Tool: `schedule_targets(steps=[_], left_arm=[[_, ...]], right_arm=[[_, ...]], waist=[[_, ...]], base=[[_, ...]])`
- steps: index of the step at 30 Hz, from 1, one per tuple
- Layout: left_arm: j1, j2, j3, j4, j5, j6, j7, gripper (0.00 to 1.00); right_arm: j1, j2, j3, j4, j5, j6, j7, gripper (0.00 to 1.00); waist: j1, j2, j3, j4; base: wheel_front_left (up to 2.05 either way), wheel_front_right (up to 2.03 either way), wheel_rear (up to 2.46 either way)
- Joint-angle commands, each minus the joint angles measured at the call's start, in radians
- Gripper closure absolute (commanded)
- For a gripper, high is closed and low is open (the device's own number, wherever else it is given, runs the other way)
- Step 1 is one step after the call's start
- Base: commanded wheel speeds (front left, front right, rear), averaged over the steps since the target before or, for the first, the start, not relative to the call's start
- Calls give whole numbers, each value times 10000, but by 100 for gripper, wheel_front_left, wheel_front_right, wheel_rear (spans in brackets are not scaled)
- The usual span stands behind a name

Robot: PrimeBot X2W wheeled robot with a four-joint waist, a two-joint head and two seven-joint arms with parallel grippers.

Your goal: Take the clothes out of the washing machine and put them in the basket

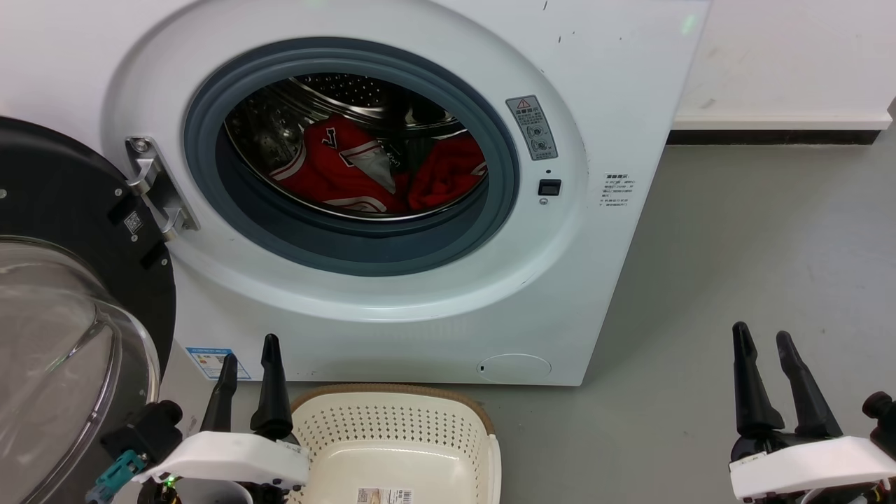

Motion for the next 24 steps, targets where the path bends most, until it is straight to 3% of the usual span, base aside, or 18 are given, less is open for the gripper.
schedule_targets(steps=[1, 24], left_arm=[[-14, 22, -21, -181, 283, 46, -102, 0], [297, 26, -181, -418, 2413, 54, -688, 0]], right_arm=[[11, -60, 2, -195, -315, 1, -102, 0], [479, -71, -6, -837, -2820, 1, -690, 0]], waist=[[-1, 0, 1, 2], [-1, 0, 11, 14]], base=[[0, 0, 0], [0, 0, 0]])
